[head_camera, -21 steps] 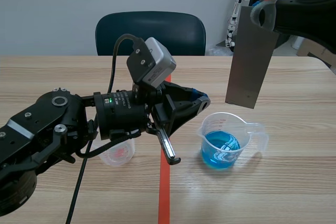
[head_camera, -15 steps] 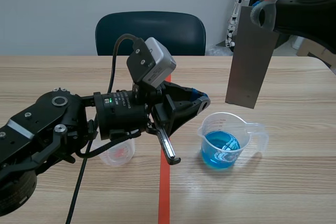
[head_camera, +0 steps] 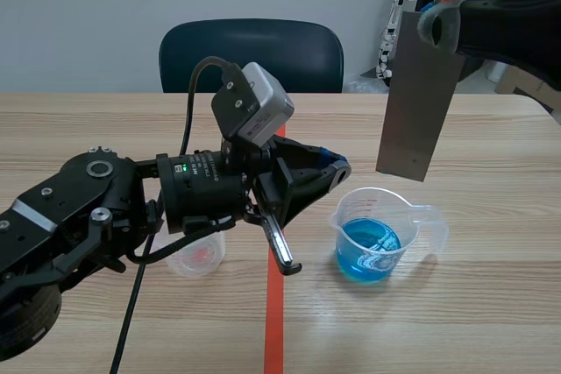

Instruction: Do the redox reaction experiment. move the plate over the left beaker

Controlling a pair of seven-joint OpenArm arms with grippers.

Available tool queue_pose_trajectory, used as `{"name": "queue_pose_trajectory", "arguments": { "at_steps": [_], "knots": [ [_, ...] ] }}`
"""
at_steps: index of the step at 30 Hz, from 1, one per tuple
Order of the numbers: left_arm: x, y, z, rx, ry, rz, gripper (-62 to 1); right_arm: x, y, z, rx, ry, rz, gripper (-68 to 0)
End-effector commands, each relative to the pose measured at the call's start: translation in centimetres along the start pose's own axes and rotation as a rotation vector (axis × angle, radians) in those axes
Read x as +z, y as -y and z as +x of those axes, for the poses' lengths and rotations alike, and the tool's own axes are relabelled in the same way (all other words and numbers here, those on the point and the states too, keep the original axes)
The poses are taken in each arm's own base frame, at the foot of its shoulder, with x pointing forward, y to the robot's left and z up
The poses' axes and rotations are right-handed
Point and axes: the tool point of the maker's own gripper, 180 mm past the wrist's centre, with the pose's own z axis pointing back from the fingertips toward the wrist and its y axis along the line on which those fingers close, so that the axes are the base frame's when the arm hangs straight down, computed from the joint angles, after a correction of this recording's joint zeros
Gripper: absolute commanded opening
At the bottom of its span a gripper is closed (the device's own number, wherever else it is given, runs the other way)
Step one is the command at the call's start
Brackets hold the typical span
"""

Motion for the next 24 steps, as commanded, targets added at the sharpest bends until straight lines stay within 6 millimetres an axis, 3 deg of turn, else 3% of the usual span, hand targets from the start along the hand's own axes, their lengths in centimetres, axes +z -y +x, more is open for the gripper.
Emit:
{"name": "queue_pose_trajectory", "arguments": {
  "at_steps": [1, 6, 14, 19, 24],
  "knots": [
    [-0.2, -0.3, 1.4, -0.007, 0.047, 0.004, -57.7, 0.1, 0.4, 1.2, 0.021, 0.035, -0.005, -67.0],
    [0.6, -0.7, 1.6, 0.042, 0.079, 0.024, -57.7, 0.1, 0.4, 1.3, 0.019, 0.038, -0.006, -67.0],
    [4.1, -1.2, 3.3, 0.075, 0.209, 0.079, -57.7, -0.6, 0.2, 0.0, -0.003, 0.007, -0.014, -67.0],
    [6.4, -0.5, 4.0, 0.058, 0.236, 0.090, -57.8, -1.1, 0.0, 0.2, -0.015, 0.042, -0.019, -67.0],
    [8.7, 0.6, 4.6, 0.059, 0.255, 0.108, -57.8, -1.8, -0.2, -0.9, 0.026, 0.004, -0.025, -67.0]
  ]
}}
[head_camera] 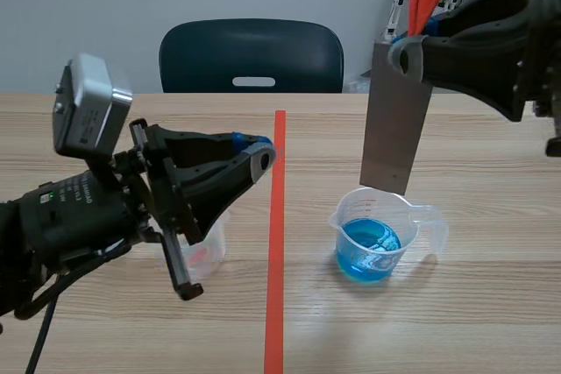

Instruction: Do the redox reaction experiment. move the plate over the left beaker

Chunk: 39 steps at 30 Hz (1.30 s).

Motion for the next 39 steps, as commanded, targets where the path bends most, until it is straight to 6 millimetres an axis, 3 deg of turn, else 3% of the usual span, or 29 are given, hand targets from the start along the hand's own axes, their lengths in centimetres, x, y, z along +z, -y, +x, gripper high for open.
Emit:
{"name": "queue_pose_trajectory", "arguments": {
  "at_steps": [1, 8, 9, 11, 15, 17, 29, 39],
  "knots": [
    [0.6, 0.3, 1.0, 0.005, 0.035, 0.011, -57.7, 0.1, 0.5, 0.9, 0.023, 0.022, -0.009, -67.0],
    [3.5, 1.4, 1.4, 0.022, 0.004, 0.071, -57.4, -0.9, 0.5, 1.4, 0.016, 0.069, -0.025, -67.0],
    [4.0, 1.6, 1.4, 0.026, -0.003, 0.083, -54.9, -1.2, 0.6, 1.4, 0.017, 0.069, -0.029, -67.0],
    [4.9, 1.9, 1.4, 0.034, -0.018, 0.105, -43.7, -1.6, 0.7, 1.4, 0.015, 0.063, -0.037, -67.0],
    [6.6, 2.7, 1.5, 0.051, -0.049, 0.147, -10.9, -2.7, 0.9, 1.4, 0.008, 0.055, -0.050, -67.0],
    [7.4, 3.3, 1.3, 0.067, -0.070, 0.163, 1.4, -3.2, 1.1, 1.6, 0.006, 0.059, -0.055, -67.0],
    [13.5, 2.7, -0.2, 0.084, -0.152, 0.512, 1.4, -6.8, 0.7, 2.4, -0.026, 0.058, -0.051, -67.0],
    [15.2, 4.6, -3.6, 0.202, -0.305, 0.617, 1.4, -10.4, -1.3, 3.3, -0.012, 0.059, 0.066, -67.0]
  ]
}}
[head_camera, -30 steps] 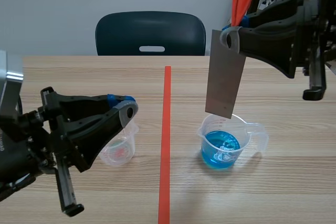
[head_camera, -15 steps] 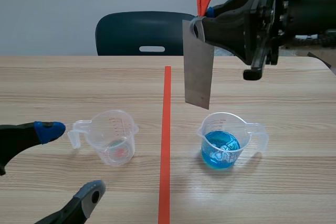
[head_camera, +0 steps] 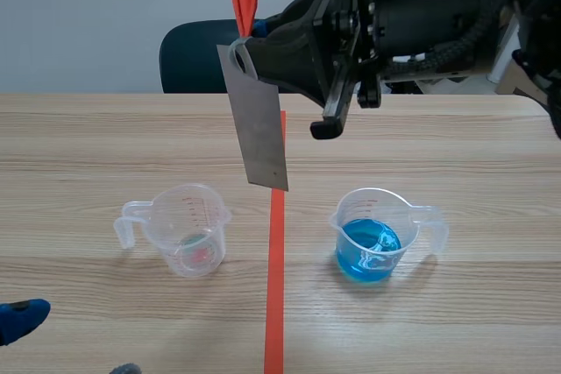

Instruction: Do the redox reaction experiment. move the plate over the left beaker

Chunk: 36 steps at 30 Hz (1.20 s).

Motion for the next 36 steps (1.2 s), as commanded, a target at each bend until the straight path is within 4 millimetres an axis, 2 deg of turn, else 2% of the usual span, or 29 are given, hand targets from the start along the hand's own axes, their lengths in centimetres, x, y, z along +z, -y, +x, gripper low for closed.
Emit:
{"name": "queue_pose_trajectory", "arguments": {
  "at_steps": [1, 4, 8, 12, 17, 24, 29, 36],
  "knots": [
    [-0.3, 0.0, 0.7, 0.004, 0.030, 0.002, 1.4, -0.2, 1.0, 1.0, 0.002, 0.030, -0.017, -67.0],
    [-0.3, 0.0, -0.2, 0.005, -0.021, 0.003, 1.4, -1.5, 0.8, 0.7, -0.020, 0.028, 0.004, -67.0],
    [-0.4, -0.2, -0.1, -0.042, -0.015, 0.009, 1.4, -3.1, 0.6, 0.2, -0.025, 0.023, 0.026, -67.0],
    [1.0, -3.0, 1.9, -0.046, 0.197, 0.189, 1.4, -4.3, 0.7, 0.1, -0.008, 0.030, 0.024, -67.0],
    [3.6, -4.2, 1.6, -0.076, 0.329, 0.315, 1.4, -5.2, 1.0, 1.0, 0.011, 0.061, 0.019, -67.0],
    [6.7, -3.6, 1.2, -0.132, 0.516, 0.376, 1.4, -7.1, -0.2, 1.9, 0.035, 0.076, 0.055, -67.0],
    [6.9, -3.4, -1.2, -0.107, 0.514, 0.393, 1.4, -8.6, -1.5, 1.6, 0.020, 0.068, 0.105, -67.0],
    [6.8, -2.0, -2.6, -0.184, 0.575, 0.374, 1.4, -9.8, -2.3, 1.6, 0.017, 0.067, 0.131, -67.0]
  ]
}}
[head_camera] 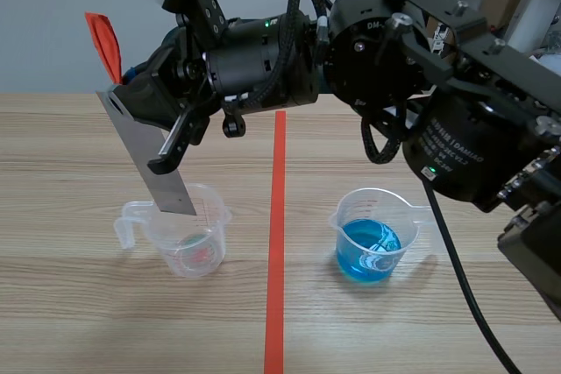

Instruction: Do the redox reaction experiment. move the plate over the left beaker

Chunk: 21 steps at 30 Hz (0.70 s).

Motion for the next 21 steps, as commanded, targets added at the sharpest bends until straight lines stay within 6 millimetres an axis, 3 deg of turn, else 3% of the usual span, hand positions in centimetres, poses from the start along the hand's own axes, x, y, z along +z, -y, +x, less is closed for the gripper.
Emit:
{"name": "queue_pose_trajectory", "arguments": {
  "at_steps": [1, 21],
  "knots": [
    [-0.4, 0.1, 0.9, -0.015, 0.059, -0.012, 1.4, 0.2, 0.7, 2.4, 0.037, 0.062, -0.005, -67.0],
    [-0.9, 0.5, -1.3, -0.052, 0.047, -0.054, 1.4, 0.4, -0.1, 4.3, 0.048, 0.111, 0.016, -67.0]
  ]
}}
